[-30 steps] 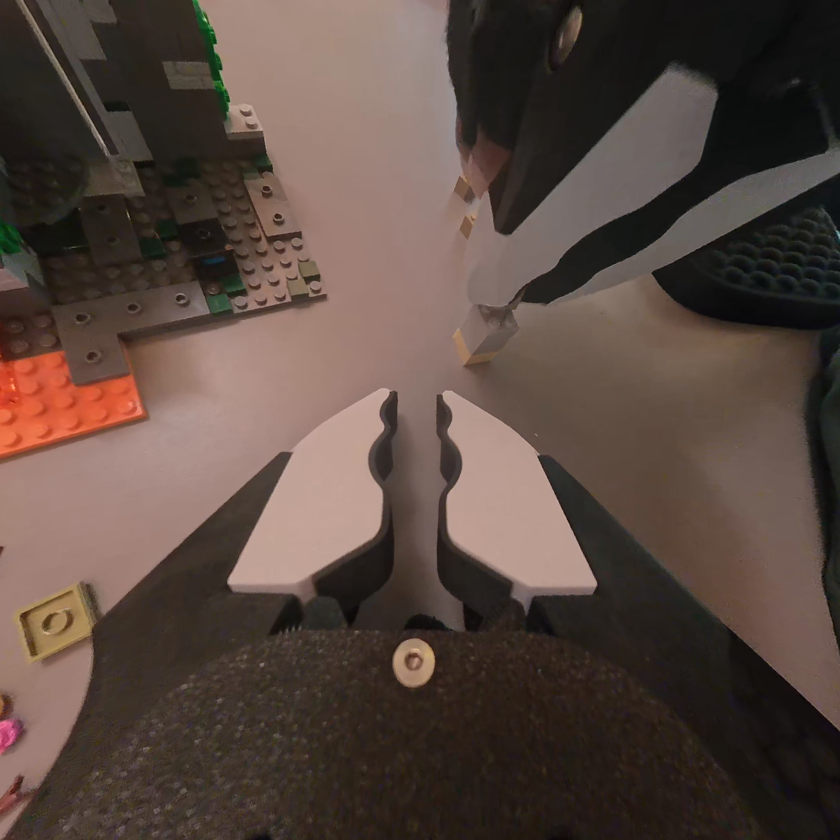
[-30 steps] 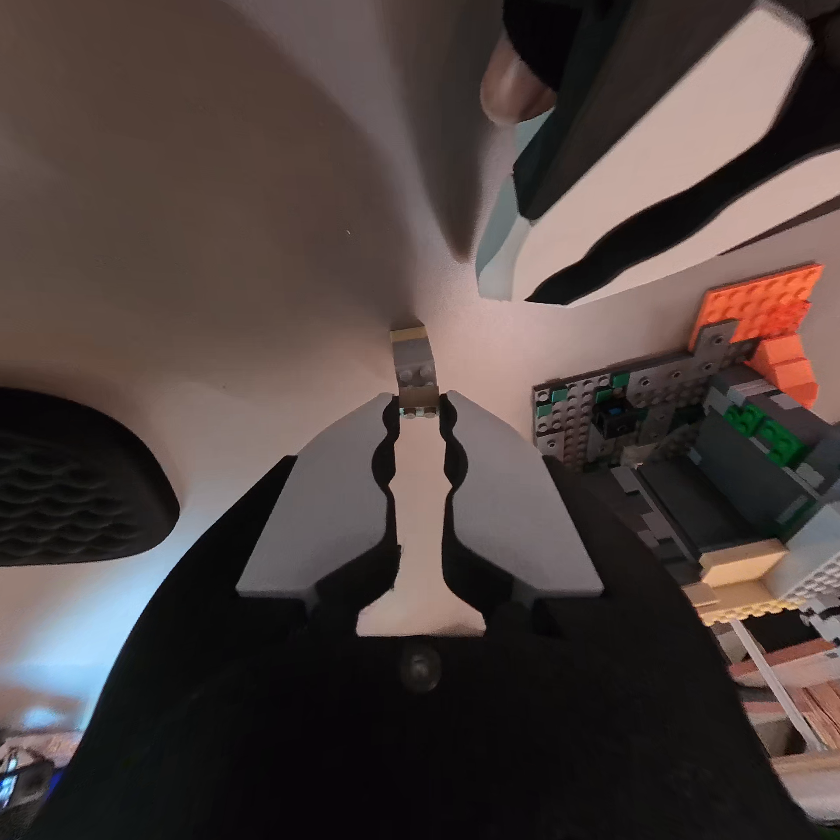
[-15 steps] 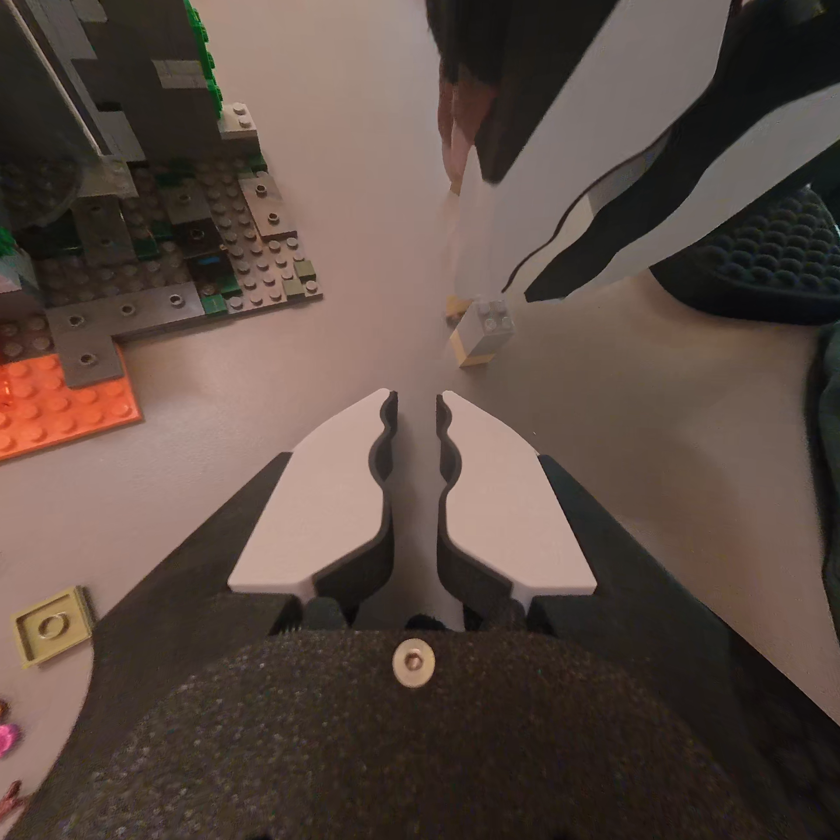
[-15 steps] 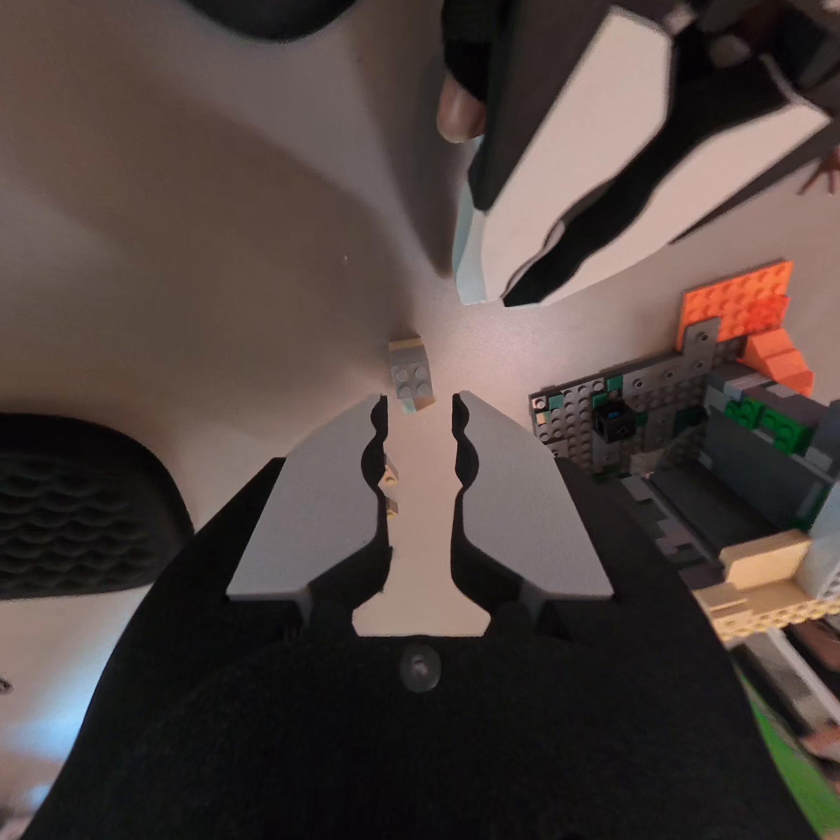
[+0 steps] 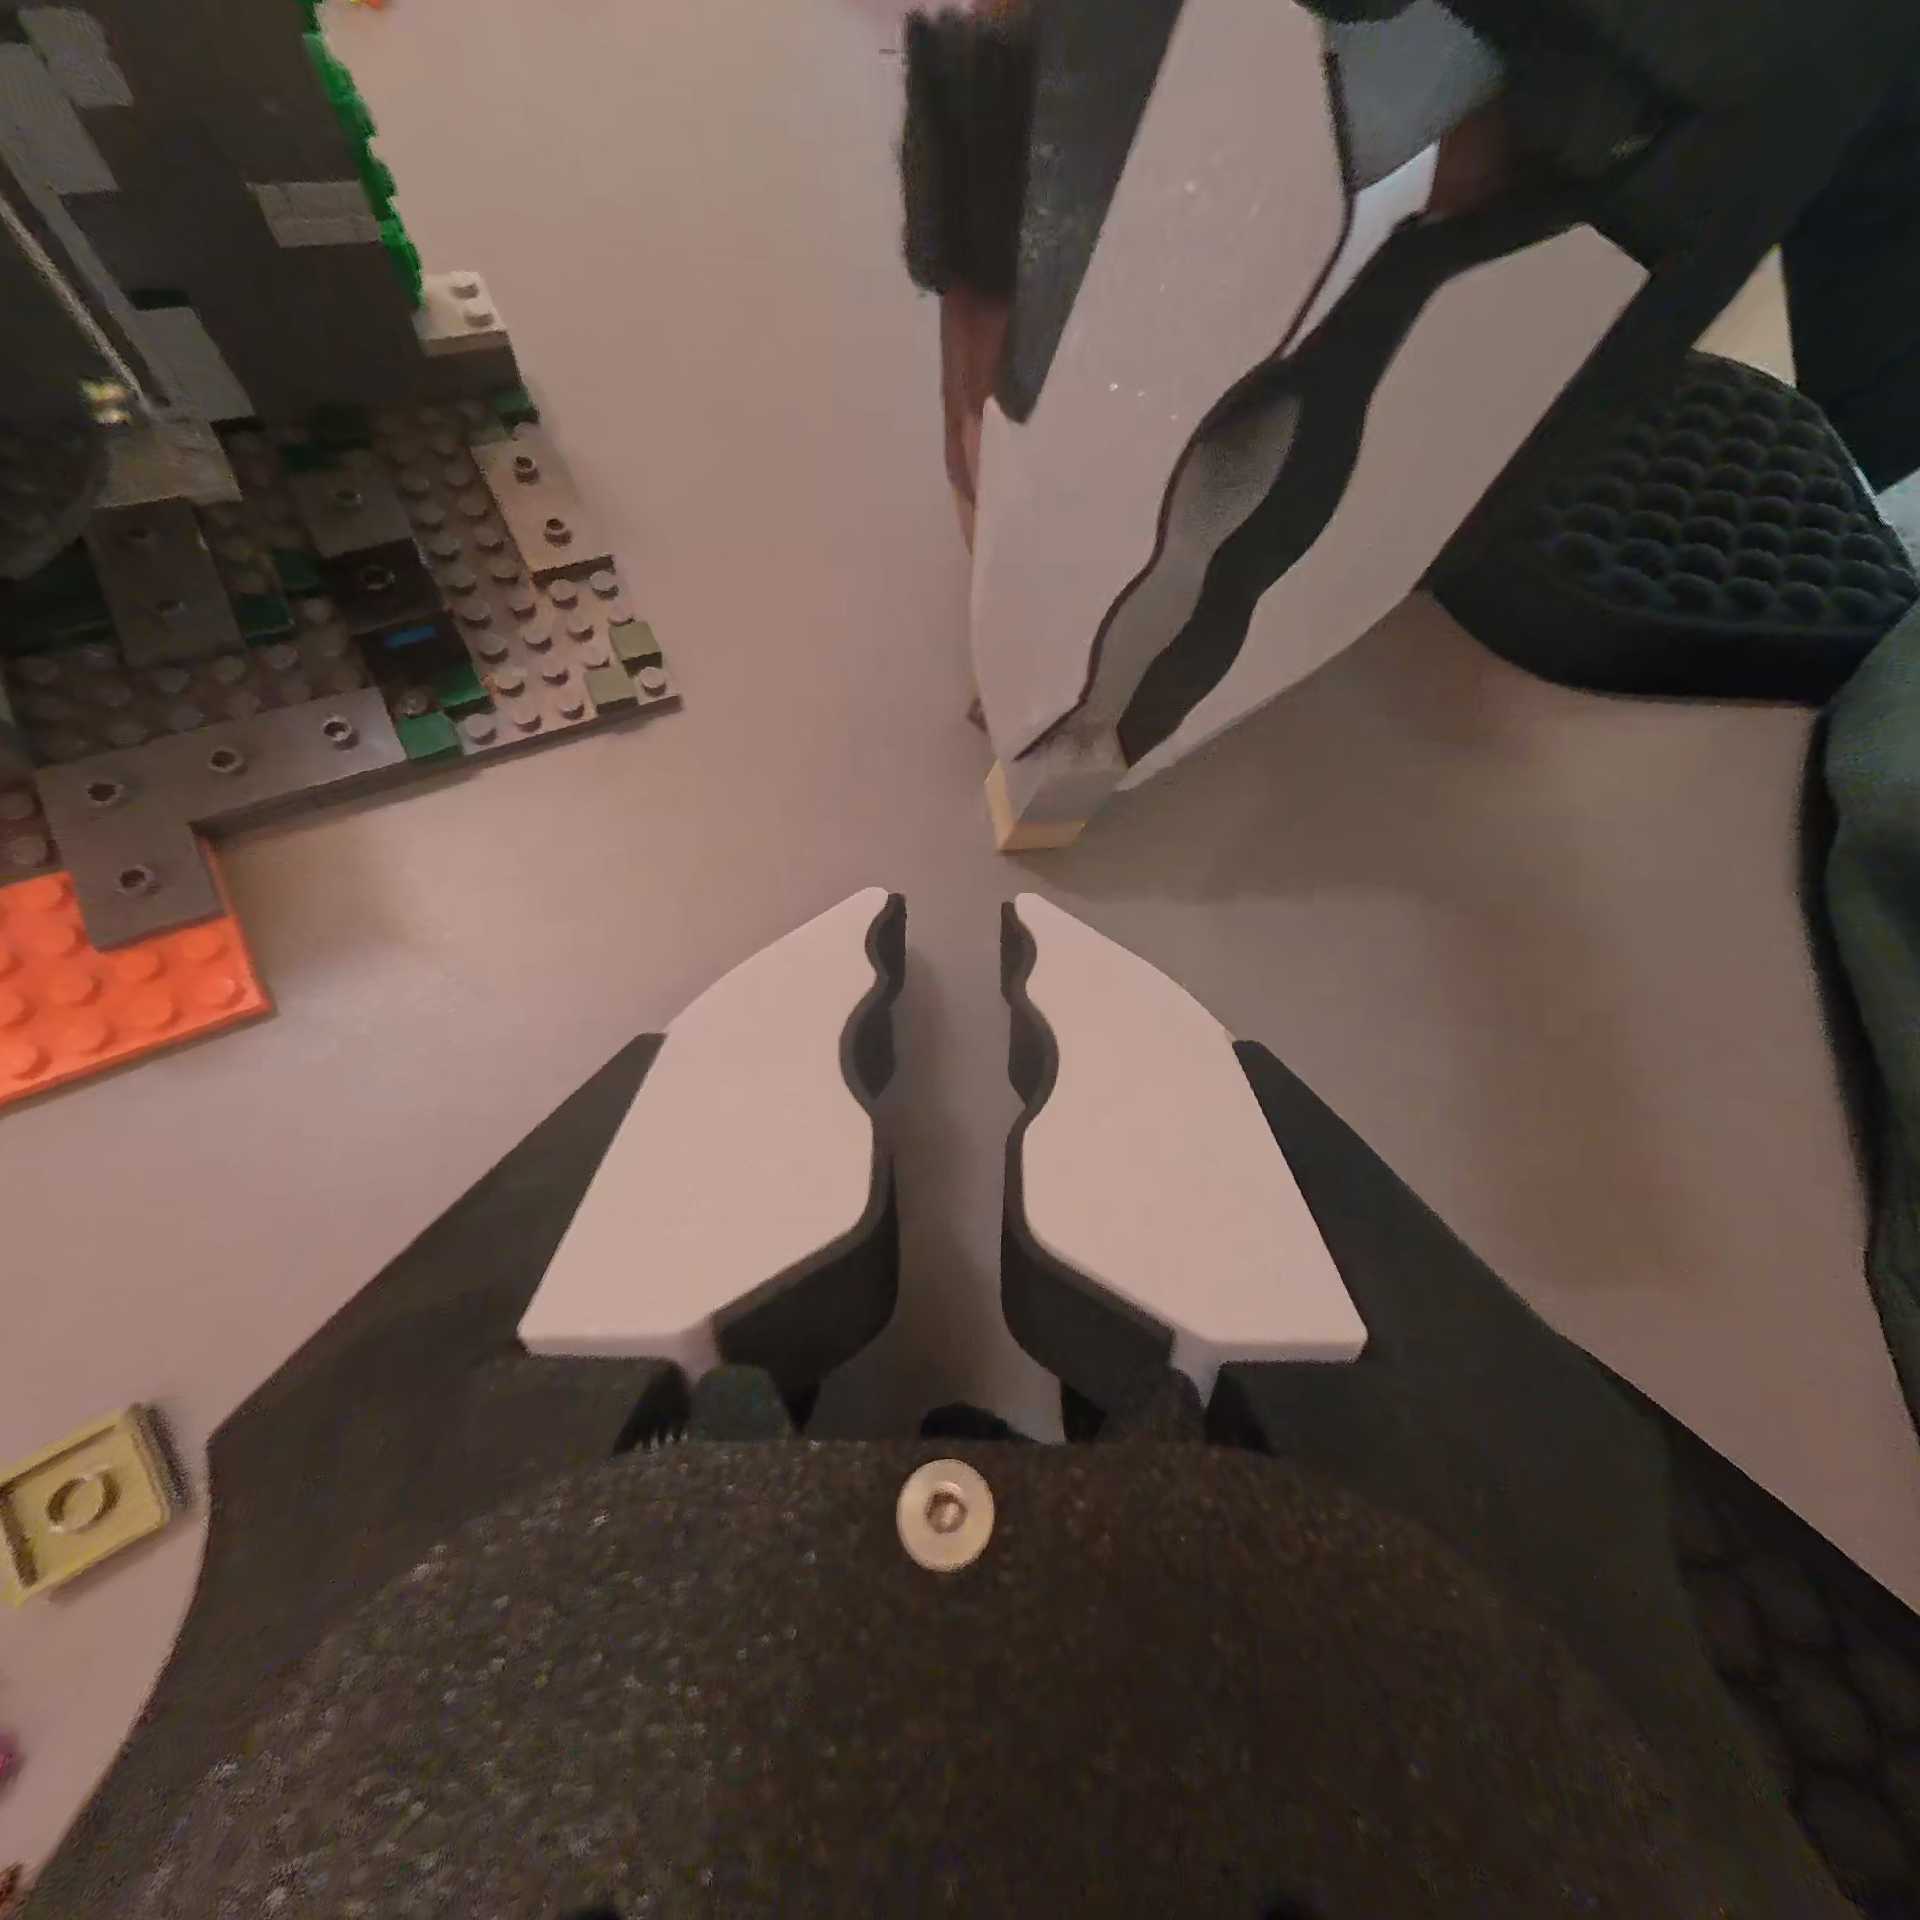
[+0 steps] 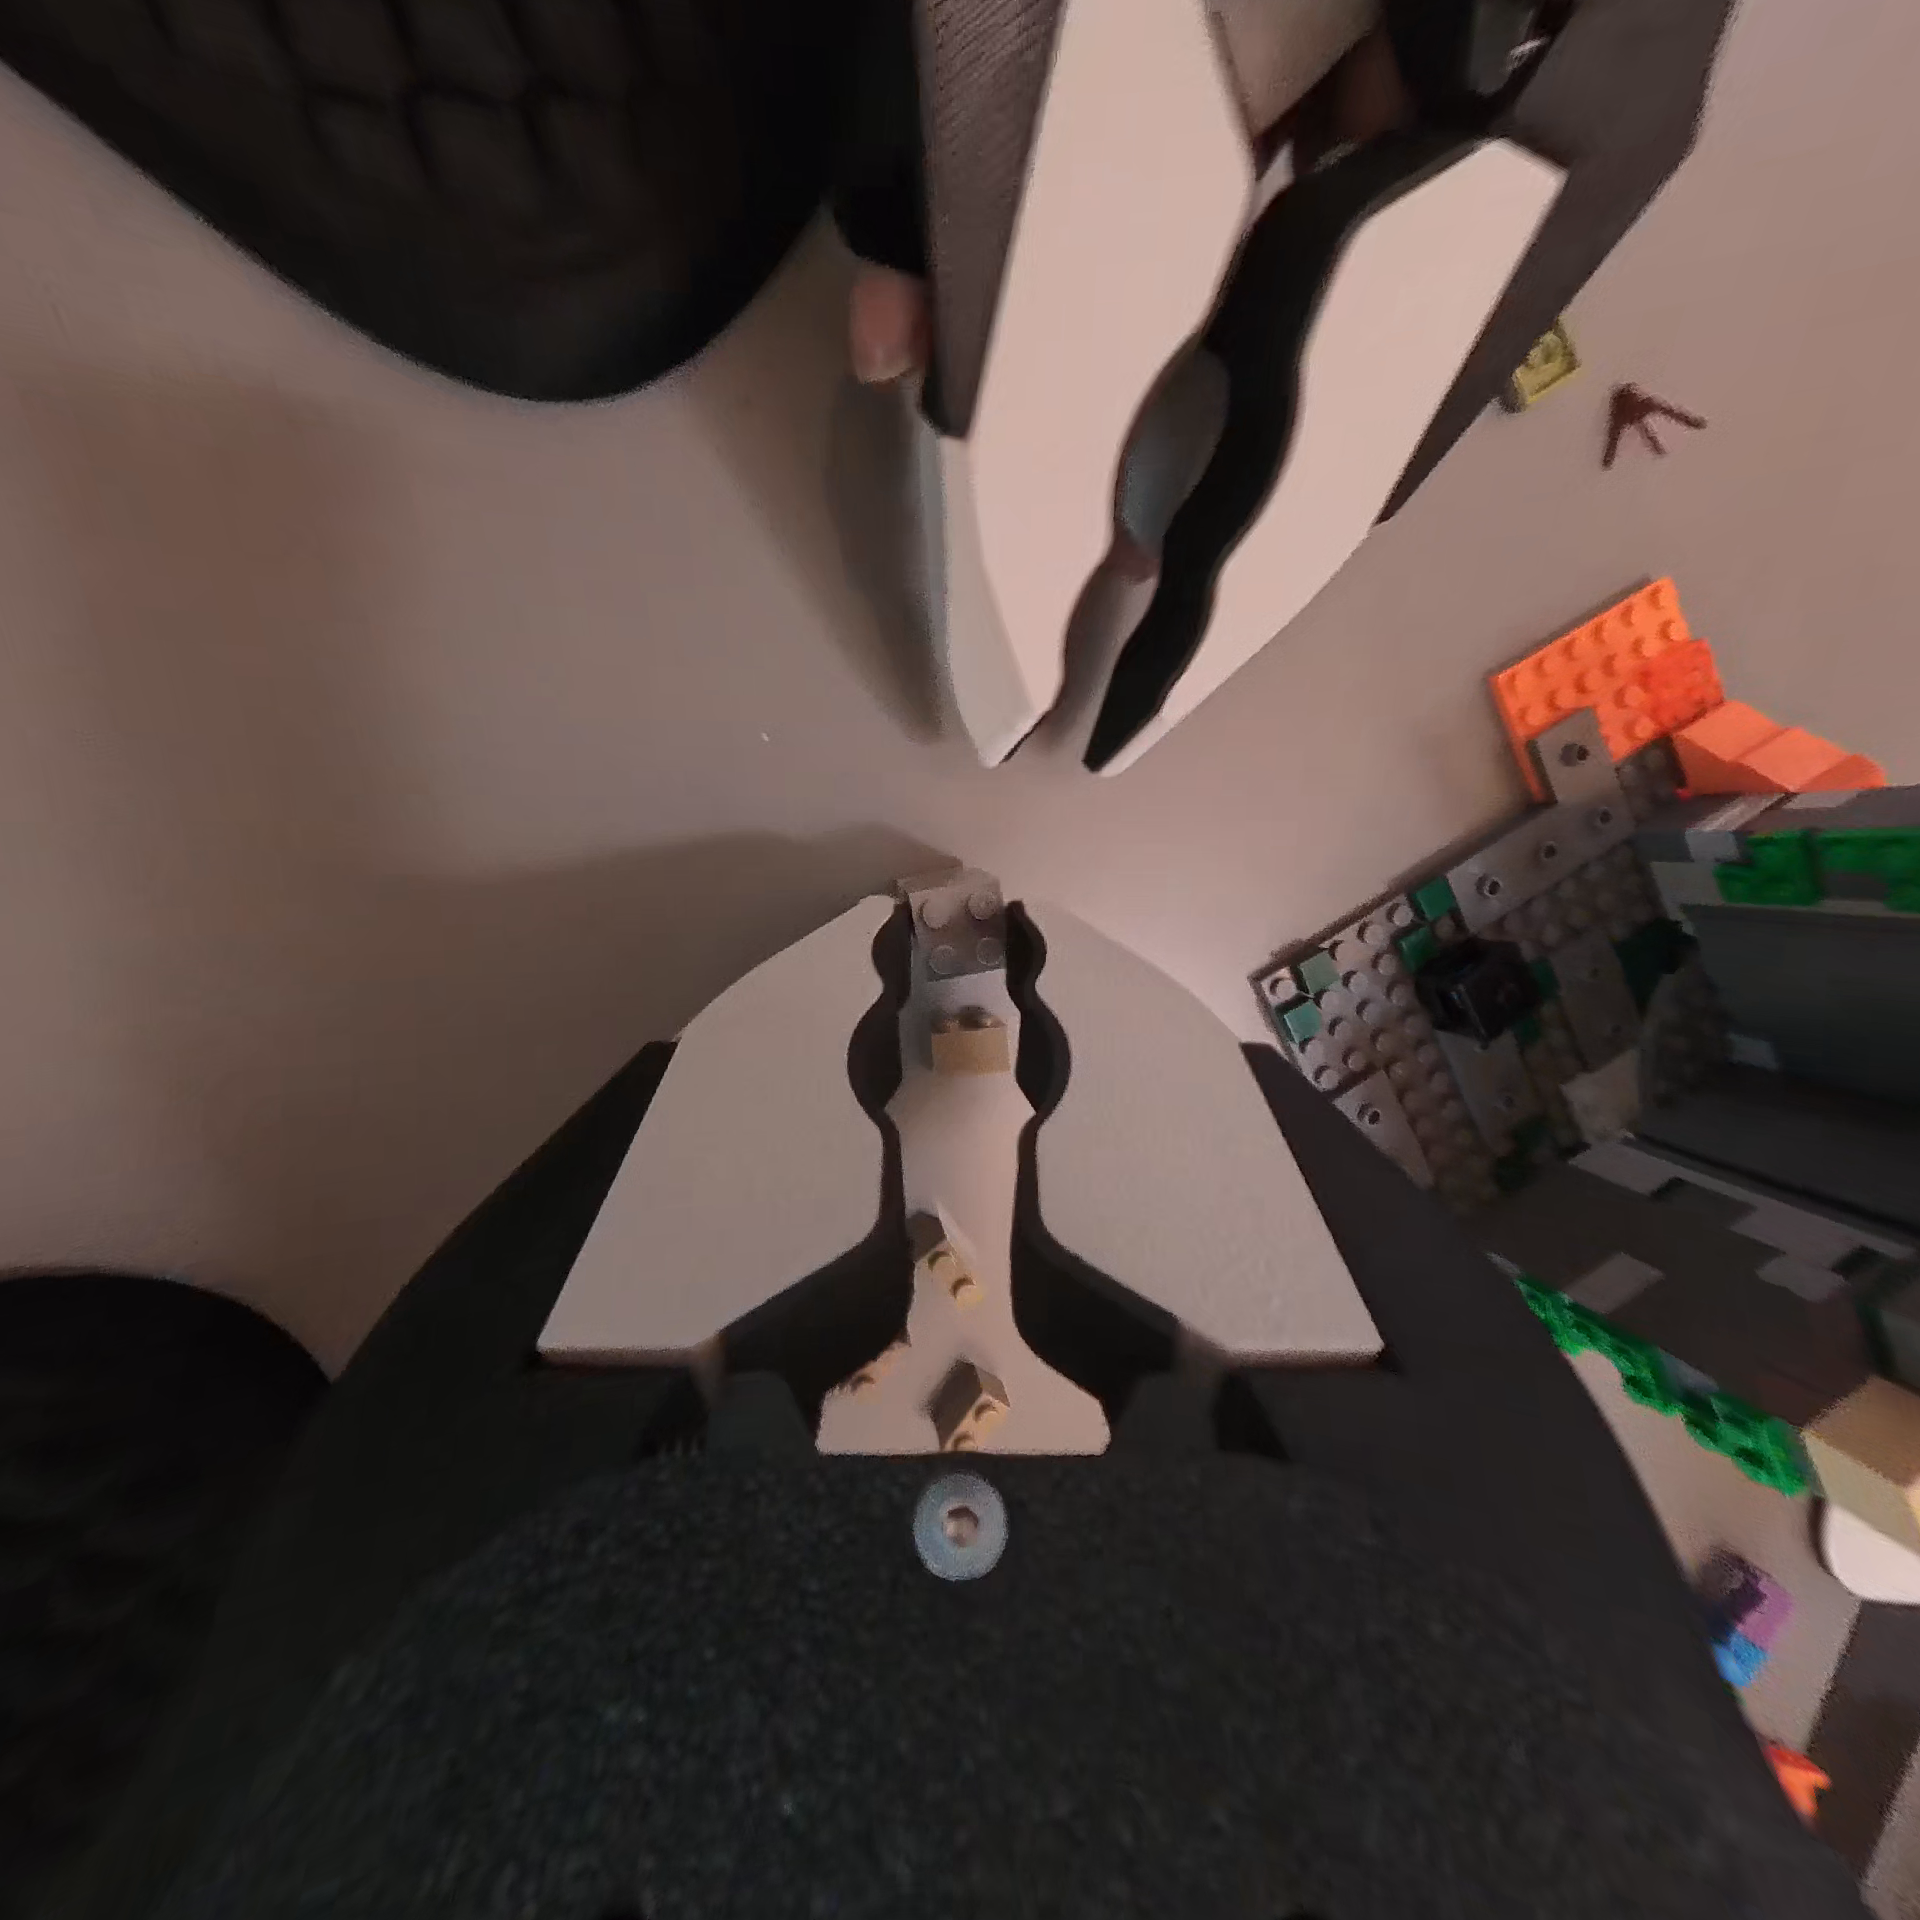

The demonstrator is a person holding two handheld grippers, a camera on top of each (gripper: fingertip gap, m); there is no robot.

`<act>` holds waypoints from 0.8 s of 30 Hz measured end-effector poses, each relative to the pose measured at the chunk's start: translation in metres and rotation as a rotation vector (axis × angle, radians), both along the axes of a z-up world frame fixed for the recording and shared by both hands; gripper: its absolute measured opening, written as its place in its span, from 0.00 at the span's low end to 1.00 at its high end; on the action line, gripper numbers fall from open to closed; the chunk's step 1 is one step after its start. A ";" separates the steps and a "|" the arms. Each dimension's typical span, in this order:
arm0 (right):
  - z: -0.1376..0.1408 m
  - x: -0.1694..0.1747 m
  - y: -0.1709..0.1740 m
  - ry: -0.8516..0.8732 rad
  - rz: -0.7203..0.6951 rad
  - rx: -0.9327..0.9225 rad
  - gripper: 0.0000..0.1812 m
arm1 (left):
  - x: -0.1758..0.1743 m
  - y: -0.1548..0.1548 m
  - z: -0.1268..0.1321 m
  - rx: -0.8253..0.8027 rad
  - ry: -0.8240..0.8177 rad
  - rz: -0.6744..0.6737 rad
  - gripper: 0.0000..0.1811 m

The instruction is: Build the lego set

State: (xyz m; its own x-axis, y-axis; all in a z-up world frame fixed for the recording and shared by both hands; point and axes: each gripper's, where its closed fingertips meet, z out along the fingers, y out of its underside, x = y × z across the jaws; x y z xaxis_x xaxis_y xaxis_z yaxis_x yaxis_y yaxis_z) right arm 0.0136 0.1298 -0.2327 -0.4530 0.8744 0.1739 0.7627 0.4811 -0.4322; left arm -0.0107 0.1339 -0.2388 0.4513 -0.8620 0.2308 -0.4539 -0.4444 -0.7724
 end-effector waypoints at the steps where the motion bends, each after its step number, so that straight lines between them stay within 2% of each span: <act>1: 0.006 -0.002 0.000 0.039 -0.021 -0.024 0.12 | 0.002 -0.001 0.002 0.017 -0.007 -0.015 0.10; 4: 0.046 -0.012 0.002 0.298 -0.172 -0.228 0.09 | 0.011 -0.006 0.020 0.111 -0.082 -0.072 0.15; 7: 0.091 -0.008 0.007 0.613 -0.292 -0.434 0.09 | 0.018 -0.005 0.060 0.278 -0.243 -0.064 0.18; 10: 0.117 -0.002 0.000 0.823 -0.318 -0.548 0.09 | 0.023 -0.013 0.101 0.397 -0.430 -0.049 0.18; 12: 0.125 0.000 -0.009 0.904 -0.306 -0.578 0.09 | 0.024 -0.015 0.116 0.452 -0.486 -0.027 0.18; 17: 0.127 -0.003 -0.021 0.983 -0.283 -0.617 0.09 | 0.030 -0.025 0.129 0.507 -0.555 -0.044 0.10; 20: 0.126 -0.004 -0.022 0.997 -0.283 -0.641 0.09 | 0.029 -0.026 0.128 0.494 -0.556 -0.044 0.09; 22: 0.123 -0.003 -0.024 0.962 -0.277 -0.663 0.10 | 0.028 -0.028 0.128 0.492 -0.553 -0.059 0.09; 24: 0.116 0.002 -0.015 0.888 -0.294 -0.590 0.11 | 0.024 -0.024 0.125 0.498 -0.529 -0.052 0.09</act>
